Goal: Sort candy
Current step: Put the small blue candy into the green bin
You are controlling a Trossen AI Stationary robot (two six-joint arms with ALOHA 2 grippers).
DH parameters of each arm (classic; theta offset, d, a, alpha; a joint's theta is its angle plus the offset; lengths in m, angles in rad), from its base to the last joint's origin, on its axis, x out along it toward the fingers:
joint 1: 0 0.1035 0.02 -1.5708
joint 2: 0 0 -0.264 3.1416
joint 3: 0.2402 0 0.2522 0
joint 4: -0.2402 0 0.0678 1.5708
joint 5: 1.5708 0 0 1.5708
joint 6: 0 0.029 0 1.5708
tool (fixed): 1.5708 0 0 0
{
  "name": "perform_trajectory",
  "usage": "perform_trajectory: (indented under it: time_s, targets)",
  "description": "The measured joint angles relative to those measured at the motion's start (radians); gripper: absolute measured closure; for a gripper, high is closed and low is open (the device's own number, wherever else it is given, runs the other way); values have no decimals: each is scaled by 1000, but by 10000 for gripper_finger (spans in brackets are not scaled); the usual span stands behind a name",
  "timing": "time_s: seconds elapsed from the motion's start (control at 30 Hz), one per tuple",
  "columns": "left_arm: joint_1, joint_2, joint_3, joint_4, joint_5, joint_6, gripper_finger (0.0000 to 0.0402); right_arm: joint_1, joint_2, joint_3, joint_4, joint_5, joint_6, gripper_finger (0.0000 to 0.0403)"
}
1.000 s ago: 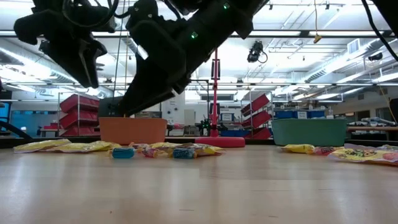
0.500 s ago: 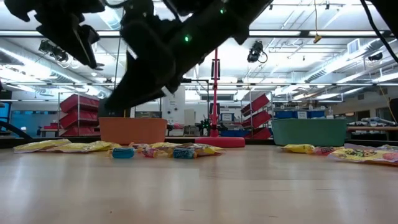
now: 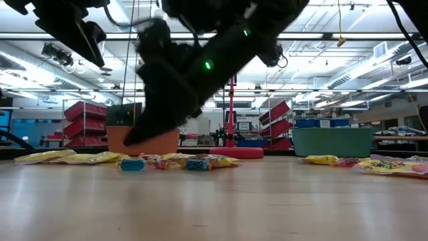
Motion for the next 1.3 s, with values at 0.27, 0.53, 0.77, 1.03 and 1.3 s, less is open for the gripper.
perform_trajectory:
  time_s: [0.27,0.53,0.77,1.03,1.3]
  targets:
    - [0,0,0,2,0,0,234,4,1,-88,65,16,31,252]
    - [0,0,0,10,0,0,234,3,0,-87,87,18,-4,254]
    - [0,0,0,9,0,-11,234,4,0,-86,66,-2,-6,281]
    - [0,0,0,10,0,-12,234,4,0,-86,20,-8,-9,324]
    - [0,0,0,10,0,-12,234,5,0,-86,20,-11,-14,380]
